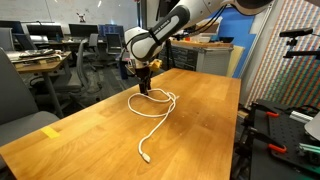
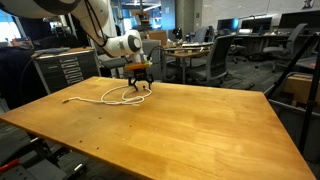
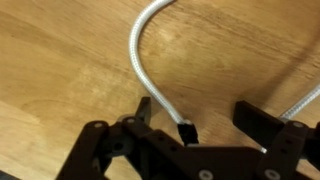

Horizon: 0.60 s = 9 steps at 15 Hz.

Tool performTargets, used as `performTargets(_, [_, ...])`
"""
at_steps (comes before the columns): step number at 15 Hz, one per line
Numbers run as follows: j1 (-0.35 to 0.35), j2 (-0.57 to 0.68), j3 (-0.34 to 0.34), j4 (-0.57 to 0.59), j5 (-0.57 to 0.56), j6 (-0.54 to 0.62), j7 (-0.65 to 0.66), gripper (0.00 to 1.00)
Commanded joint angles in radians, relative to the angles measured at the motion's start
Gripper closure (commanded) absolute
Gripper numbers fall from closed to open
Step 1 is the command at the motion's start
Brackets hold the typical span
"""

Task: Tie a knot using the rope

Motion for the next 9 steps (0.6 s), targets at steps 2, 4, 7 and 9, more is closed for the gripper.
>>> performTargets(2, [0.011,0.018,-0.017,0.043,0.008,-0.042,0.04,0.54])
performTargets(4, [0.006,0.014,-0.019,0.052,0.014,-0.049,0.056,0.7])
performTargets(7, [0.001,0.016,-0.028,0.08,0.022,-0.071,0.093,0.93])
performTargets(9, [-0.007,0.016,-0.032,0.099,0.035,-0.089,0.124,0.94])
